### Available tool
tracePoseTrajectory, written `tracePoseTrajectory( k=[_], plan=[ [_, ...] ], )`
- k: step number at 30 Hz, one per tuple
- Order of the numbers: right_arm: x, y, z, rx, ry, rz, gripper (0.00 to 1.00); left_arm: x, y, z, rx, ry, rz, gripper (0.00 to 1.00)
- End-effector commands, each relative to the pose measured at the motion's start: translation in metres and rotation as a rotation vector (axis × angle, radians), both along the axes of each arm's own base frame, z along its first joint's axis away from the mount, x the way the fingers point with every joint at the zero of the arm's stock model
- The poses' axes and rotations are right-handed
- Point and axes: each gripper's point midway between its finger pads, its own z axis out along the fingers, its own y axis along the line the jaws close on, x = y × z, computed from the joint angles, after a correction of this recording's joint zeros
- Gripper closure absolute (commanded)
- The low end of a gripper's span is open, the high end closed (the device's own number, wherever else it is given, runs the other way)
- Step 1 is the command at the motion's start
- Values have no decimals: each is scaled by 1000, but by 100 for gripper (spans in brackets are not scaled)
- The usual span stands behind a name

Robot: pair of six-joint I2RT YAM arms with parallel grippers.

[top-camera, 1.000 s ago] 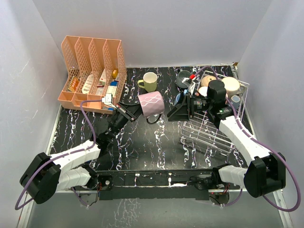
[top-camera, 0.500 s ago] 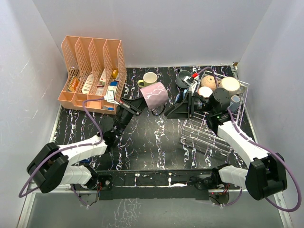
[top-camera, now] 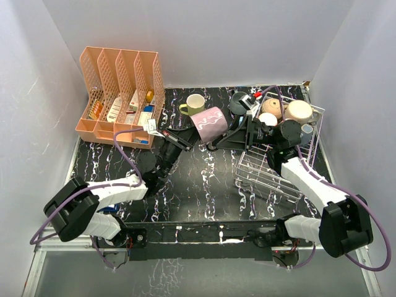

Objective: Load the cups into the dish rack
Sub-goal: Turn the cup upside down in the dish rack.

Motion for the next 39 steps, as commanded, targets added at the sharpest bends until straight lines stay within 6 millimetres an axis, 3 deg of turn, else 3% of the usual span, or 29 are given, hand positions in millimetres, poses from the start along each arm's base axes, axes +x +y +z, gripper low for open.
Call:
tracePoseTrajectory(
  k=[1, 9, 24, 39],
  plan=[
    [2, 1, 11, 44, -40, -22, 34, -20, 21, 75, -208, -185, 22, 100],
    [5, 2, 12, 56, -30, -32, 35, -19, 10, 70, -205, -189, 21, 100],
    [7, 2, 3, 53, 4, -47, 48, -21, 1, 56, -136, -199, 42, 100],
    [8, 1, 4, 90, 32, -68, 53, -23, -9, 46, -156, -197, 29, 100]
  ],
)
